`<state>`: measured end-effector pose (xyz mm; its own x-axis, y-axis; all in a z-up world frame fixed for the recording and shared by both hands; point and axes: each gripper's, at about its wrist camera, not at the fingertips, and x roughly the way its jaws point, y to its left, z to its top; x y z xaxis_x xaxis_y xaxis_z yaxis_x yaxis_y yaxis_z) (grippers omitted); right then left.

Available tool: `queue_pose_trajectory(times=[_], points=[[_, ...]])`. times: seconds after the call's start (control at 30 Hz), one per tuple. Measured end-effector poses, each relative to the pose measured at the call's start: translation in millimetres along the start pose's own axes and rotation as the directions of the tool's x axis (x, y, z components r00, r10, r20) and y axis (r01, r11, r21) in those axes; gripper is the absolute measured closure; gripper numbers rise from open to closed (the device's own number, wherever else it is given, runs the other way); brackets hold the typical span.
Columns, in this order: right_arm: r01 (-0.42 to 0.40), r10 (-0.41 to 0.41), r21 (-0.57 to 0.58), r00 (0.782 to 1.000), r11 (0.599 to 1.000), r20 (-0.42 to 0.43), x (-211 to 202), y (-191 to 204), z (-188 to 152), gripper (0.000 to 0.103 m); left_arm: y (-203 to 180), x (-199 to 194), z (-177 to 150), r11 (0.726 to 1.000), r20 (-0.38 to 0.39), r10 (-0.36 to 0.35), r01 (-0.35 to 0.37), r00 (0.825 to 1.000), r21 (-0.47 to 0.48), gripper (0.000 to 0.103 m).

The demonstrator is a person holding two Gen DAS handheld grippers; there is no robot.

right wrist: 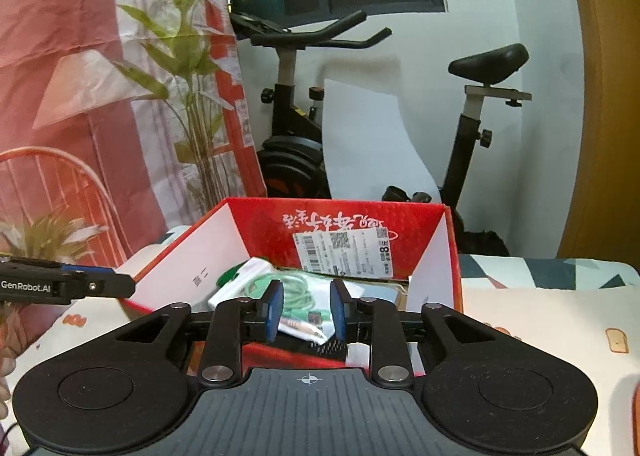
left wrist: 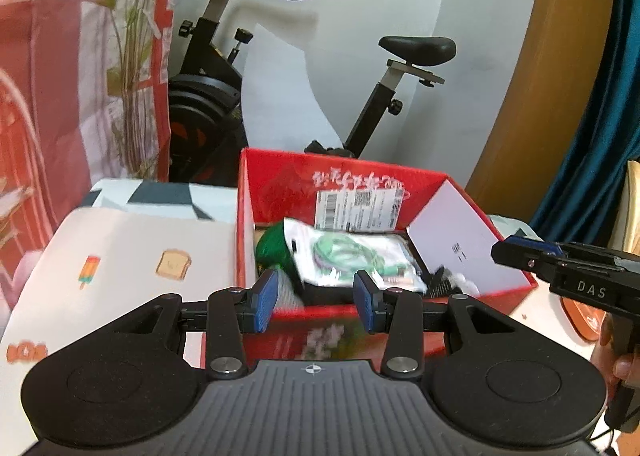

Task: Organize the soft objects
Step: 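Move both grippers to the clear bag holding a black item, then close the left gripper on the clear bag while the right gripper grasps its other end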

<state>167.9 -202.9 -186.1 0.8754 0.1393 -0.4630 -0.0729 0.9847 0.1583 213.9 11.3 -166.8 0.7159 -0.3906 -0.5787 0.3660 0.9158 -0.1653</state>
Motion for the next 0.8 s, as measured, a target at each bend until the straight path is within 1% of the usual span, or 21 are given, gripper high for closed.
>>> queue_pose_trajectory(times=[0.1,0.2,0.3,0.33,0.43,0.5,0.6,0.63,0.67,0.7,0.73,0.77,0.8], points=[[0.000,0.000,0.004,1.000,1.000,0.011,-13.5,-1.1,-10.0,0.077,3.6,-9.7,-13.6,1.000,-0.015,-0.007,0.006,1.000,-0.017,0.059],[-0.005,0.005,0.020,1.000,1.000,0.016,-26.7,-4.3,-22.6,0.074,6.2,-14.3,-31.2,0.999,-0.057,-0.015,0.012,0.998,-0.046,0.059],[-0.034,0.036,0.056,0.999,0.998,-0.031,-32.5,-9.3,-38.9,0.073,7.3,-16.6,-53.0,0.999,-0.107,-0.015,0.010,0.994,-0.053,0.059],[-0.035,0.037,0.051,0.998,0.998,-0.045,-34.1,-8.7,-45.3,0.073,7.0,-16.4,-60.6,0.999,-0.126,-0.011,0.005,0.992,-0.049,0.059],[-0.025,0.028,0.028,0.995,0.999,-0.094,-35.3,-8.6,-66.1,0.073,9.4,-12.5,-80.2,0.997,-0.172,-0.019,0.006,0.985,-0.075,0.059],[-0.018,0.025,0.054,0.992,0.998,-0.125,-34.4,-12.0,-78.3,0.073,11.2,-9.6,-91.6,0.995,-0.191,-0.017,-0.003,0.981,-0.100,0.059],[0.009,0.006,0.085,0.985,0.996,-0.170,-32.9,-17.0,-94.9,0.072,9.9,-4.1,-104.3,0.994,-0.218,0.007,-0.031,0.976,-0.103,0.059],[0.017,0.000,0.089,0.983,0.996,-0.186,-32.7,-18.9,-99.5,0.068,9.6,-3.1,-107.9,0.993,-0.229,0.010,-0.037,0.973,-0.112,0.059],[0.023,-0.004,0.091,0.980,0.996,-0.198,-32.7,-20.5,-103.6,0.059,10.3,-1.9,-110.6,0.991,-0.240,0.008,-0.040,0.971,-0.126,0.059],[0.033,-0.013,0.092,0.977,0.995,-0.213,-32.4,-22.1,-107.5,0.054,10.8,-1.4,-113.4,0.989,-0.249,0.006,-0.042,0.969,-0.139,0.057],[0.044,-0.022,0.091,0.973,0.995,-0.228,-31.9,-23.1,-111.3,0.044,10.4,-1.3,-115.5,0.988,-0.255,0.006,-0.044,0.967,-0.145,0.052],[0.052,-0.030,0.089,0.970,0.995,-0.241,-31.7,-23.8,-115.1,0.040,10.3,-1.3,-118.3,0.988,-0.262,0.009,-0.050,0.965,-0.148,0.050],[0.062,-0.038,0.090,0.967,0.994,-0.253,-31.3,-24.8,-119.1,0.039,10.5,-1.5,-120.0,0.987,-0.267,0.014,-0.056,0.964,-0.151,0.049]])
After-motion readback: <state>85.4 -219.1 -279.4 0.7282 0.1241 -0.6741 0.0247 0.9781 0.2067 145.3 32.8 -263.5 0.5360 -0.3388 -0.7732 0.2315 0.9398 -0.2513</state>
